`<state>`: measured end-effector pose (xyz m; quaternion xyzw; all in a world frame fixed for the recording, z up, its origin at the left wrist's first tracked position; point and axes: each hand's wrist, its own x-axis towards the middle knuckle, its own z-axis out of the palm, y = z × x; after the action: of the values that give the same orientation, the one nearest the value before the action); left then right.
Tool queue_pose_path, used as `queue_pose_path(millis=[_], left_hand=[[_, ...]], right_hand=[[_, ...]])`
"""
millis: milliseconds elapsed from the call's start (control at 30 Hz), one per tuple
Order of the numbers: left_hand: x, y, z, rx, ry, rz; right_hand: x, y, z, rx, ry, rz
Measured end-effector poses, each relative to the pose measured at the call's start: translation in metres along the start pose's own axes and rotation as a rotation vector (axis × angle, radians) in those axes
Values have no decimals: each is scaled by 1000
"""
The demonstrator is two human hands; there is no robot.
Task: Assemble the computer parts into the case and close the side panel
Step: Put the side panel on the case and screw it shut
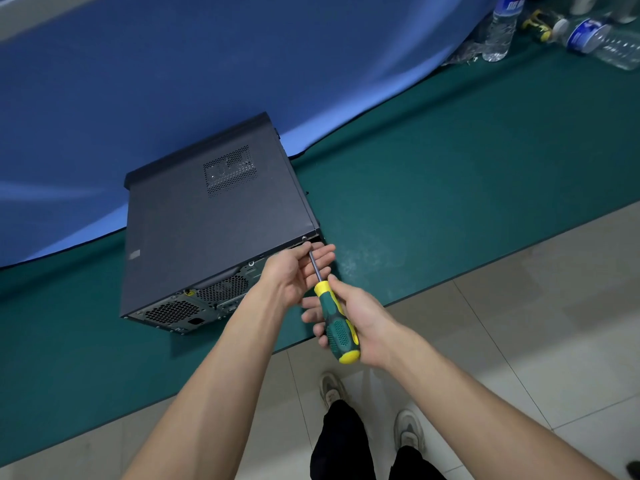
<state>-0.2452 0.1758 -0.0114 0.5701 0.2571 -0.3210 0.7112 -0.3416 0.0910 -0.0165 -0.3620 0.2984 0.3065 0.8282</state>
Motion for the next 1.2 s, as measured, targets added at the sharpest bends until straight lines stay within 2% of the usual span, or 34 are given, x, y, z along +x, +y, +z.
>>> queue_pose_path(millis=[200, 267, 367, 467, 667, 733, 800, 867, 967, 1100, 1200], left_hand=[[2, 0, 2, 91, 106, 47], [3, -1, -1, 143, 105, 65], [-1, 8, -7, 286, -14, -31], [-2, 15, -9, 396, -2, -38], [2, 10, -10, 521, 116, 96], [1, 10, -12, 553, 47, 69], [-3, 14, -13, 582, -87, -58], [-3, 18, -15, 609, -135, -101], [-3, 19, -13, 627, -66, -43], [-2, 14, -13, 693, 36, 58], [-3, 14, -15, 718, 64, 122]], right_hand=[[8, 13, 1, -71, 158, -150], [8, 15, 2, 12, 83, -126], [8, 12, -2, 131, -100, -54], [9, 11, -4, 86, -167, -18], [16, 20, 0, -89, 177, -185], [18, 23, -1, -17, 155, -199], [17, 24, -4, 76, 72, -159], [13, 22, -9, 144, -23, -90], [8, 17, -12, 97, -54, -50], [10, 20, -3, -72, 90, -161], [15, 23, 0, -1, 130, -168]])
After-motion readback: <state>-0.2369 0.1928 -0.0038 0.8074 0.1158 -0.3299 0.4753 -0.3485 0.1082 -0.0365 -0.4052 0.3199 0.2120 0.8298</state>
